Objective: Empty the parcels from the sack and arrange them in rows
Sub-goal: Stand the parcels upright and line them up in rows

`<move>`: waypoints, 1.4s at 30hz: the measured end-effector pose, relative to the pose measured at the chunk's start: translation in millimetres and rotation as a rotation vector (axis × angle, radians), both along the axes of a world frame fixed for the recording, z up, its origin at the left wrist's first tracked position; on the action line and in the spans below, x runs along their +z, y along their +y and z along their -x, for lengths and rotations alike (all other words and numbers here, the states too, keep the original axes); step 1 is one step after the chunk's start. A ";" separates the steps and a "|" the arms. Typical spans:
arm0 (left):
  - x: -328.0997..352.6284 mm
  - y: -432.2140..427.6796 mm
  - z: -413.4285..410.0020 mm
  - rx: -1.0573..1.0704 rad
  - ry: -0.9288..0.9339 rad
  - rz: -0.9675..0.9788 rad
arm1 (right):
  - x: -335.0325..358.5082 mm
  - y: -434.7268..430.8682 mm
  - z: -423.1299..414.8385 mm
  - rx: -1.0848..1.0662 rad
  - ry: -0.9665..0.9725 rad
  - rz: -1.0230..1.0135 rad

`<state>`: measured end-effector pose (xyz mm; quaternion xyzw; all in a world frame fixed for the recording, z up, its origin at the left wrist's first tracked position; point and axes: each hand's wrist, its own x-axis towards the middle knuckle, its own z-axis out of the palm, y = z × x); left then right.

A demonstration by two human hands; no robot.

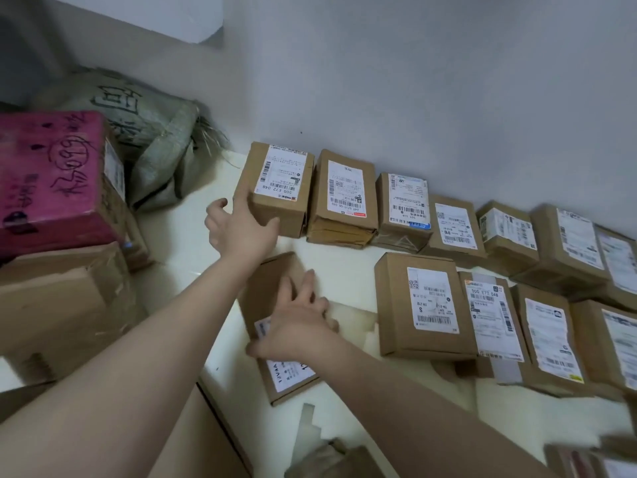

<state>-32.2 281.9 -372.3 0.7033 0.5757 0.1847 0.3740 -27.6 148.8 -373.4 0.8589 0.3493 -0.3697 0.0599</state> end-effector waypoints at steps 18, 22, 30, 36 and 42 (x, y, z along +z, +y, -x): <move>30.7 -184.3 41.6 -0.304 0.167 0.357 | 72.9 -179.3 -21.3 -0.312 -0.011 -0.409; 36.8 -211.2 52.9 -0.347 0.315 0.330 | 84.4 -219.3 14.8 -0.073 0.189 -0.191; 48.1 -260.2 94.2 -0.299 0.262 0.421 | 73.5 -280.4 58.9 -0.033 -0.002 -0.337; 64.5 -329.5 103.6 -0.301 -0.018 0.785 | 70.5 -354.9 16.4 0.003 -0.328 -0.287; 47.9 -394.7 89.6 -0.423 -0.022 0.710 | 49.1 -415.8 11.5 -0.382 -0.183 -0.223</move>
